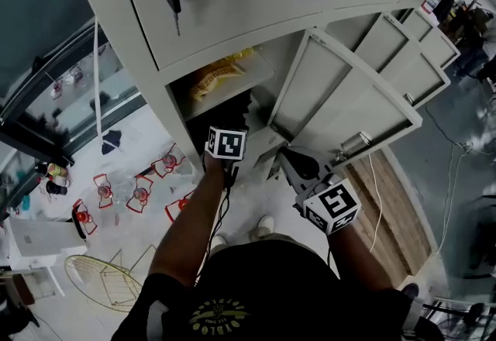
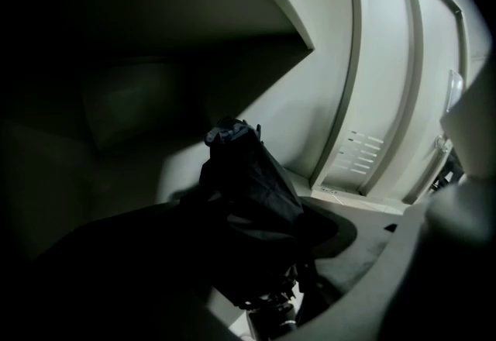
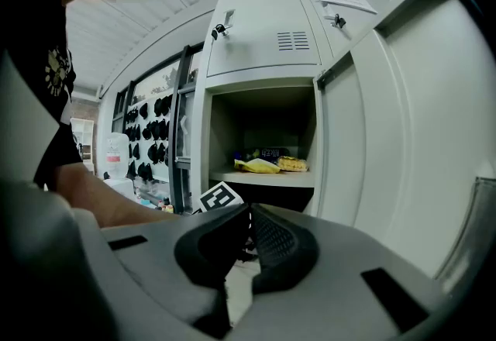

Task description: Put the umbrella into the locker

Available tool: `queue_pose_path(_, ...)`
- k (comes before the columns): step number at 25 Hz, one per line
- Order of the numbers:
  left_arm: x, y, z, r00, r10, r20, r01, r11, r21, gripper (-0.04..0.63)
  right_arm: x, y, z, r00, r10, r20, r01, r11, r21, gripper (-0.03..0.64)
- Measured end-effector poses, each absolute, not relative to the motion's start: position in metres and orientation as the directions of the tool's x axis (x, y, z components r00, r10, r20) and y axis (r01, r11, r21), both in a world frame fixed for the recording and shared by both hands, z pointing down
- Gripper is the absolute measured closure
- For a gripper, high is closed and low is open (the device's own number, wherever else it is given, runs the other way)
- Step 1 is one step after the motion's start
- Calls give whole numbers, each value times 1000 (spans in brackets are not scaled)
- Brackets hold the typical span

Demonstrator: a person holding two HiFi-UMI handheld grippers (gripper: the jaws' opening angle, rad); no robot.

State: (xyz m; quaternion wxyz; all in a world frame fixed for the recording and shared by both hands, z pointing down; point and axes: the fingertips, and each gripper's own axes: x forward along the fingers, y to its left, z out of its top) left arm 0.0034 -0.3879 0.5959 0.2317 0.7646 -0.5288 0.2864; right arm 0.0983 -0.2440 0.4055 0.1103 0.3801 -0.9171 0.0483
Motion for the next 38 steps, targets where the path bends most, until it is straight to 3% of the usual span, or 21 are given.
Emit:
queue_pose_path(27,5,-370,576,311,-686,658,-930,-363,61,229,87,-232,407,-706,-669,233,-689,724,-8,586)
queue_pose_path(38,8,-363,571,339,-696,634,-922,-380,75,229,83,-225,449,-695,-646,315,-687,727,-25,587)
